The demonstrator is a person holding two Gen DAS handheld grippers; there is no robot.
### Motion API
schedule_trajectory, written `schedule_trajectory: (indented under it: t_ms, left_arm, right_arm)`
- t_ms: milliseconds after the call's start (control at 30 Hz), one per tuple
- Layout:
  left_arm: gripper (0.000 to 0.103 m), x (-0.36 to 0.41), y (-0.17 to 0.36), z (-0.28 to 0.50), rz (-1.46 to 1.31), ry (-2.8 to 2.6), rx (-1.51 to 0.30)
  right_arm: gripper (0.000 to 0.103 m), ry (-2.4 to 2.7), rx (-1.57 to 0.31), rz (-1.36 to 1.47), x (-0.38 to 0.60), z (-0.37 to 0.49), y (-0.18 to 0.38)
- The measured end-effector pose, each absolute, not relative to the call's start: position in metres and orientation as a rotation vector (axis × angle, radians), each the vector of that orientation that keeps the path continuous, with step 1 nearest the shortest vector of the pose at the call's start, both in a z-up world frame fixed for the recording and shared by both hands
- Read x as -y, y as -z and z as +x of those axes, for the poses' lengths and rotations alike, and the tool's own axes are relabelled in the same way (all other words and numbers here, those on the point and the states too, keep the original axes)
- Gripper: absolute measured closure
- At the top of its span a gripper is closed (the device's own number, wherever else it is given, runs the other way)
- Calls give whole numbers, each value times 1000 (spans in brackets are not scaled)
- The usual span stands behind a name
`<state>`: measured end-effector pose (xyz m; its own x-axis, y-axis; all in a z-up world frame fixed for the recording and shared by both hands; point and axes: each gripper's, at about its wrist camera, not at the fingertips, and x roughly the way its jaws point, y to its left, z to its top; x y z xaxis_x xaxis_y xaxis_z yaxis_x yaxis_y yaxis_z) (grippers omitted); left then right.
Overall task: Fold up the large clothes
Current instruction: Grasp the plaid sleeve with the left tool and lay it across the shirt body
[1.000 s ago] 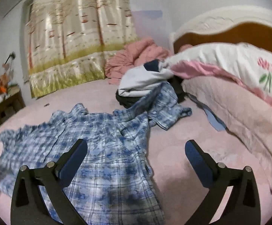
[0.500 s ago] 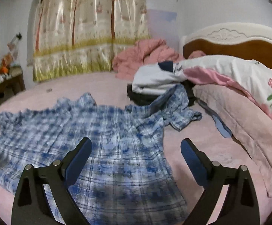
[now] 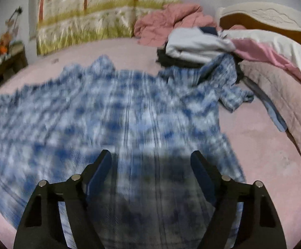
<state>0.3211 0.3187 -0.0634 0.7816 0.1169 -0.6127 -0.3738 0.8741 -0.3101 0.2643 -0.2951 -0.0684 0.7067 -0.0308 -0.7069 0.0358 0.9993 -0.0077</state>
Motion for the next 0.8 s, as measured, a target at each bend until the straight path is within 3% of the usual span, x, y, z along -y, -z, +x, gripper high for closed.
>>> schedule_trajectory:
  t_ms: [100,233,300,433,467,533,567,600,800]
  left_arm:
    - [13,-351,72,344,-618,-207,-592]
    - [13,-383,81,382,-635,-306,-643]
    - [19,-397,87,392,-653,-328,-645]
    - [19,-414,97,402,-698,-281,-554]
    - [23,-418,98,405,-705,-256,-524]
    - [53,-422,101,409,-726,-226,-497]
    - [81,-424,103,410,-745,-195,-487]
    - [96,-425,103,410,-751,-169,-473]
    - [100,-377,45,365,-518,-116,-262]
  right_arm:
    - [29,53,-802,39,301,270,71]
    - [29,60,-820,44,303,271,77]
    - [29,60,-820,36,301,272,78]
    - [29,51,-844,22,299,276,84]
    - [29,50,-848,22,299,277,85]
    - [28,50,-851,20,299,277,86]
    - [29,51,-851,17,299,277,87]
    - [29,51,-851,12,298,277,87]
    - [31,58,-845,-25,292,277,86]
